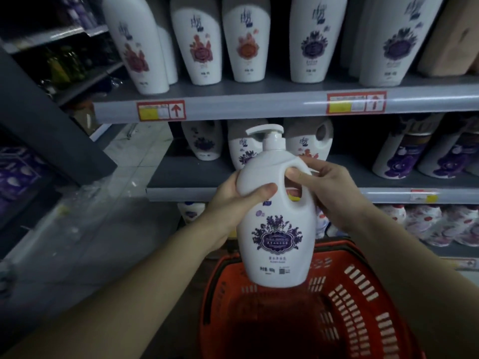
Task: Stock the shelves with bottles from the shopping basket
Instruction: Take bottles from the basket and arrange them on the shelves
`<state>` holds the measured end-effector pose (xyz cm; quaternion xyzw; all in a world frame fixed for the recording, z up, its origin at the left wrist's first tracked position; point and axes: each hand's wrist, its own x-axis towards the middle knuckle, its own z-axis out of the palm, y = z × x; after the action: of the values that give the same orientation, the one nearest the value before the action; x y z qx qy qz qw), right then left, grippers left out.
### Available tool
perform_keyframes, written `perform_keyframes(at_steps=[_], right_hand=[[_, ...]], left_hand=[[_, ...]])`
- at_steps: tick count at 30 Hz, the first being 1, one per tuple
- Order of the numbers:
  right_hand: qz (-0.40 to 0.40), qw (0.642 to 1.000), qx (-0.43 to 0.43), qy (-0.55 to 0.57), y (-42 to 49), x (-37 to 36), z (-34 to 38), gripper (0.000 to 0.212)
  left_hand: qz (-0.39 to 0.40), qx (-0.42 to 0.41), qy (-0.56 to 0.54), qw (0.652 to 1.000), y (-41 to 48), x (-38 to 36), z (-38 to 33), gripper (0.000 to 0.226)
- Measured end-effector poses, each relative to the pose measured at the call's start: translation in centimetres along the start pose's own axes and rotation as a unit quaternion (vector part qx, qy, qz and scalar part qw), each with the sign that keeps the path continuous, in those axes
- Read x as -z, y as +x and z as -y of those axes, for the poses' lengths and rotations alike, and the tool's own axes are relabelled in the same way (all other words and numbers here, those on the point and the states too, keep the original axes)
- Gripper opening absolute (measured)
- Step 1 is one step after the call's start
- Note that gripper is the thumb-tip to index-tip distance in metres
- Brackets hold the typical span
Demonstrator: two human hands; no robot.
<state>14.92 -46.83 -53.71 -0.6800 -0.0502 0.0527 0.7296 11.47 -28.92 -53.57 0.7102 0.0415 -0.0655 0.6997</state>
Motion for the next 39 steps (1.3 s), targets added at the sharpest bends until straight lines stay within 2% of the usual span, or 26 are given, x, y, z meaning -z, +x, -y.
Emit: perform_keyframes(at_steps=[3,7,9,15,19,22,26,30,35,39], right_hand=[[-0.01,1.0,-0.001,-0.015,0.7,-2.1,-0.8,0.009],[0.029,0.995,-0.094,-0.027,1.7,-6.7,-3.6,0.029],[0.022,0.992,-0.123,-0.03,2.5,-9.0,-5.4,0.039],[0.011,0.99,-0.138,-0.019,5.2,-14.0,-8.6,0.03],[-0.014,0.995,-0.075,-0.065,9.1,-16.3,-9.3,0.03],[-0.048,0.996,-0.029,-0.07,11.7,-16.9,-9.5,0.03],[-0.068,0.996,-0.025,-0.047,13.7,-17.0,-10.2,0.034],[-0.058,0.998,-0.032,0.023,15.5,-17.0,-10.1,0.026],[-0.02,0.992,-0.037,0.12,18.7,-18.2,-9.3,0.02],[-0.065,0.989,-0.03,0.126,21.4,-19.5,-9.1,0.018]], left_hand=[[-0.039,-0.013,0.007,0.999,0.2,1.9,0.6,0.042],[-0.101,0.015,0.006,0.995,0.6,5.3,2.0,0.041],[-0.124,0.021,-0.002,0.992,1.1,7.4,2.7,0.038],[-0.162,0.034,-0.022,0.986,4.1,13.1,5.4,0.035],[-0.164,0.025,-0.039,0.985,7.7,15.4,6.1,0.041],[-0.135,0.015,-0.089,0.987,9.7,16.4,6.5,0.05],[-0.066,0.04,-0.07,0.995,10.5,17.0,8.6,0.051],[-0.088,0.006,-0.09,0.992,12.6,17.7,8.9,0.053],[-0.113,-0.019,-0.093,0.989,16.4,18.8,7.4,0.032],[-0.11,-0.069,-0.055,0.99,19.3,20.0,7.1,0.023]])
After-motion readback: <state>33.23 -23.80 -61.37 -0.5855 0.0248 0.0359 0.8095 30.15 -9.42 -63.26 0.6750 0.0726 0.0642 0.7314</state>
